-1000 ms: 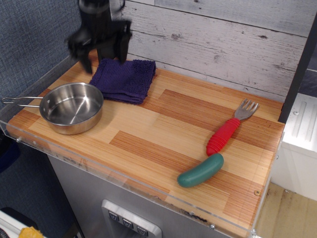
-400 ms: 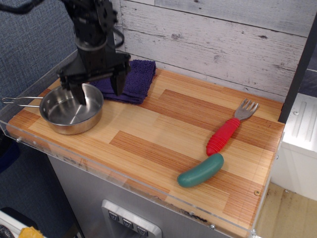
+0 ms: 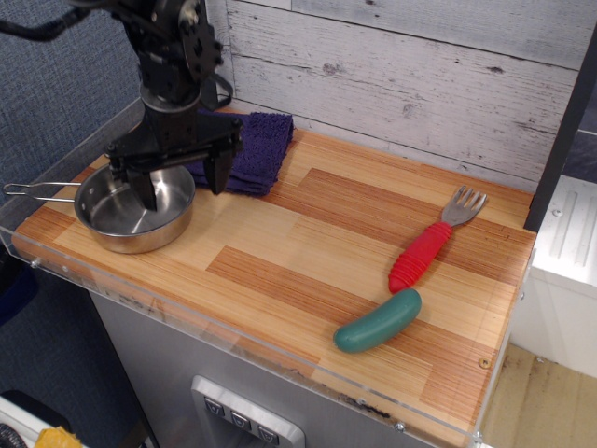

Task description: Put the pot in front of the cloth.

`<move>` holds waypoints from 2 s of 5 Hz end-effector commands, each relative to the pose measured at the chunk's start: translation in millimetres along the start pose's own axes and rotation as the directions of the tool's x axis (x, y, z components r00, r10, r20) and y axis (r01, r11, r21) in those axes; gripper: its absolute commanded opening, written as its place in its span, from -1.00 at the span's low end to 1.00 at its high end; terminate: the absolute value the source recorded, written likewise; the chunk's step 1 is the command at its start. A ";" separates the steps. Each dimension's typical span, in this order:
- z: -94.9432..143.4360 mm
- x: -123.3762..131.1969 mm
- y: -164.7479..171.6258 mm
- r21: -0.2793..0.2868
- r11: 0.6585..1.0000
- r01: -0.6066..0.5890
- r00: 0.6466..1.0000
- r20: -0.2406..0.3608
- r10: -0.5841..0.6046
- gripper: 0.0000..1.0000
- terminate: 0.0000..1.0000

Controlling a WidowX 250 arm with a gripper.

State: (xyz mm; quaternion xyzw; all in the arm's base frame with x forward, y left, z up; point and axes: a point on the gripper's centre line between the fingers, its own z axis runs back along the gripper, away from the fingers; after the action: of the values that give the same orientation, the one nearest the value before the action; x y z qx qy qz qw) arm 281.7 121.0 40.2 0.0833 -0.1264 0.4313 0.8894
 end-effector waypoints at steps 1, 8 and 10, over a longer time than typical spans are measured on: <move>-16.2 16.8 7.2 0.039 0.999 -0.033 0.999 0.014 0.032 1.00 -1.00; 24.9 32.6 4.5 -0.017 0.997 -0.074 0.995 0.058 0.075 -1.00 -1.00; 80.9 42.2 -45.1 -0.163 0.980 0.115 0.986 0.140 -0.092 -1.00 -1.00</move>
State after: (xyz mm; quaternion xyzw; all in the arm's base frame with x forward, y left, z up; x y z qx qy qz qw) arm 328.8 101.1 104.4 0.0436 -0.1821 0.3677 0.9109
